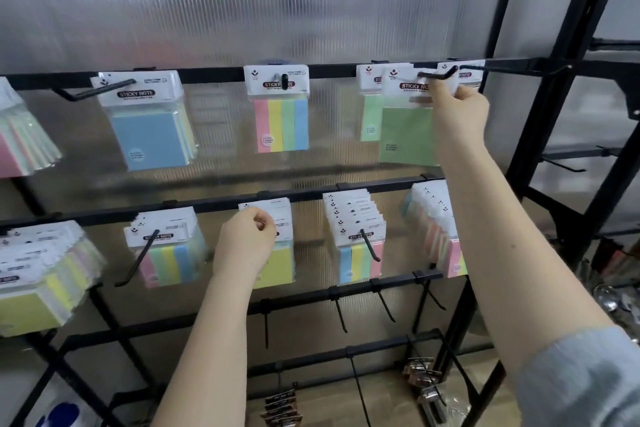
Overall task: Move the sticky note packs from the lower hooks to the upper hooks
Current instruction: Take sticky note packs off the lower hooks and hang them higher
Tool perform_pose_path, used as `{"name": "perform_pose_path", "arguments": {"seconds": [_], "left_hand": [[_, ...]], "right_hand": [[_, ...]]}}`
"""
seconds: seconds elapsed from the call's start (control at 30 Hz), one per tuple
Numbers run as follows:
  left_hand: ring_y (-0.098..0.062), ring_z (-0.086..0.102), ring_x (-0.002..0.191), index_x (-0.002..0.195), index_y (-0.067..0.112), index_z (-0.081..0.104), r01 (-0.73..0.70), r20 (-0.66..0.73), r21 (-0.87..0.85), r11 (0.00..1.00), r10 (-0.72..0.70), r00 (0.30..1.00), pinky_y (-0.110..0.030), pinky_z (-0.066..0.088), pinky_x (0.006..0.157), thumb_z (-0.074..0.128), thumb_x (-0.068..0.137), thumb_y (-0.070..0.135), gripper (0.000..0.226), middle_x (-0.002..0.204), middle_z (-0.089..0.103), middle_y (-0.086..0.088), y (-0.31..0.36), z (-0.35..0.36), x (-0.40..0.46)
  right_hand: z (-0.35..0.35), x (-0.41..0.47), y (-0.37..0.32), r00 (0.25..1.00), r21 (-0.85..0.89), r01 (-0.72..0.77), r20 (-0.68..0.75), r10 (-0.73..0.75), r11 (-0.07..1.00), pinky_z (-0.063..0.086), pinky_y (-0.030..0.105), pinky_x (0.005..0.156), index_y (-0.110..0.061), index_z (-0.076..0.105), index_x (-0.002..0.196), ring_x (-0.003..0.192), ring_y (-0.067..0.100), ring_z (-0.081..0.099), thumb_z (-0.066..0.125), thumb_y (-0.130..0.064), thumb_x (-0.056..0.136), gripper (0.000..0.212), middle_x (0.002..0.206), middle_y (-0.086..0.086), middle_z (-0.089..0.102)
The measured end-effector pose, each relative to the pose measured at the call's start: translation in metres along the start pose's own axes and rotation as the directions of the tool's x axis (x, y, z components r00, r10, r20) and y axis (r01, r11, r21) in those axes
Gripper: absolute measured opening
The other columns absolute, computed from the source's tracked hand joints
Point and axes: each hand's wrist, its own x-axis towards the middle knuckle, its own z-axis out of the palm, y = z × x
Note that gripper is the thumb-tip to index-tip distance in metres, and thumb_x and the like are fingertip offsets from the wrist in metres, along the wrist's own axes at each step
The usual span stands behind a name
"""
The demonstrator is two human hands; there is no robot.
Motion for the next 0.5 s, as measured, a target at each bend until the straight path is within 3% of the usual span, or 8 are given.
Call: {"name": "perform_pose_path", "arguments": {"seconds": [0.1,0.17,0.27,0.4,0.5], "left_hand": [[-0.01,0.053,0.067,0.095,0.019,0.06,0.001,0.013,0.011,1.0,-0.001,1.0,-0.02,0.031,0.047,0.047,0.095,0.021,0.013,0.094,0.061,0.004,0.001,0.0,0.002],[-0.004,0.051,0.063,0.095,0.019,0.06,0.007,0.005,0.022,1.0,-0.007,1.0,-0.018,0.03,0.047,0.047,0.095,0.021,0.013,0.093,0.061,0.005,0.0,0.0,0.003],[-0.001,0.05,0.061,0.096,0.019,0.059,0.023,-0.022,0.027,0.999,-0.022,1.0,-0.018,0.031,0.047,0.048,0.095,0.021,0.012,0.093,0.06,0.006,-0.001,0.001,0.005],[-0.004,0.05,0.063,0.092,0.021,0.058,0.063,-0.058,0.009,0.998,-0.063,0.996,-0.021,0.035,0.048,0.048,0.094,0.02,0.01,0.09,0.059,0.007,0.001,0.005,0.005],[-0.009,0.053,0.071,0.091,0.023,0.058,0.084,-0.082,-0.003,0.996,-0.084,0.993,-0.023,0.038,0.05,0.049,0.094,0.021,0.009,0.091,0.06,0.006,0.004,0.008,0.004]], "right_hand": [[0.017,0.012,0.004,0.999,-0.048,-0.043,-0.001,0.043,0.998,0.019,0.02,0.039,-0.02,0.029,0.056,0.034,0.001,0.024,0.054,-0.02,0.093,0.044,0.029,-0.018,0.033],[0.027,0.022,0.009,0.998,-0.056,-0.063,0.011,0.063,0.996,0.021,0.017,0.037,-0.021,0.037,0.058,0.041,0.002,0.028,0.054,-0.023,0.093,0.039,0.04,-0.019,0.045],[0.038,0.039,0.019,0.997,-0.085,-0.061,0.043,0.065,0.995,0.031,0.02,0.047,-0.018,0.048,0.066,0.05,0.004,0.038,0.057,-0.027,0.09,0.027,0.065,-0.007,0.059],[0.045,0.055,0.027,0.999,-0.124,-0.042,0.028,0.046,0.991,0.036,0.021,0.052,-0.019,0.049,0.07,0.055,0.006,0.041,0.063,-0.025,0.087,0.023,0.061,-0.009,0.047],[0.048,0.064,0.03,1.0,-0.129,-0.012,0.004,0.013,0.992,0.044,0.024,0.072,-0.016,0.054,0.079,0.074,0.012,0.052,0.067,-0.021,0.085,0.015,0.075,-0.006,0.055]]}}
